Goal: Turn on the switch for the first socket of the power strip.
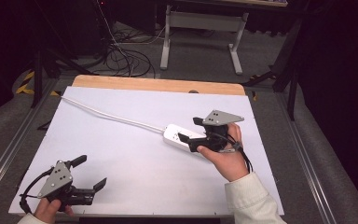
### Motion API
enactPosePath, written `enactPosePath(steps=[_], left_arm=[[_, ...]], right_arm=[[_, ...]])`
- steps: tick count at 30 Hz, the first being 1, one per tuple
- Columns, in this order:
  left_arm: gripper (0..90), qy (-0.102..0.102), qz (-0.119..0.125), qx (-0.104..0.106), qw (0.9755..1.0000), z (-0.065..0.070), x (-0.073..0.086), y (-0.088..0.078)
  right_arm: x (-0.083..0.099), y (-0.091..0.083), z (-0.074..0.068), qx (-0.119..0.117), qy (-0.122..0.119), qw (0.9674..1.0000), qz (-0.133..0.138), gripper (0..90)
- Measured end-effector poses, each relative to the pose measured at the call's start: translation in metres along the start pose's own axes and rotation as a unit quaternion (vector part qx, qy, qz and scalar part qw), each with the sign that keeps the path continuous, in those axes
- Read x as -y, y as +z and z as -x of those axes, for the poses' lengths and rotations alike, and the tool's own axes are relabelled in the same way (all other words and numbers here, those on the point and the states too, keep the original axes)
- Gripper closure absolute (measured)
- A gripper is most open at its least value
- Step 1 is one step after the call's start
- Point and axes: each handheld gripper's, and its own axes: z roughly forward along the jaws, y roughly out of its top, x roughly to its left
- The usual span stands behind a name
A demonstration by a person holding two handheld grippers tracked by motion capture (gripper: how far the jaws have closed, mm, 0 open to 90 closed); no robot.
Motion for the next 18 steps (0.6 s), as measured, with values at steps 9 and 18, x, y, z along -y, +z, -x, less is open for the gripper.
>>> enactPosePath(steps=[9, 18], left_arm=[[3.4, -0.005, 0.004, 0.000, 1.0000, 0.001, 0.000, 0.000], [3.3, 0.001, 0.004, -0.002, 1.0000, 0.002, -0.001, -0.001]], right_arm=[[0.019, -0.024, -0.006, -0.015, -0.003, 0.9997, 0.020, 18.1], [0.047, -0.042, -0.007, -0.019, -0.003, 0.9994, 0.029, 14.8]])
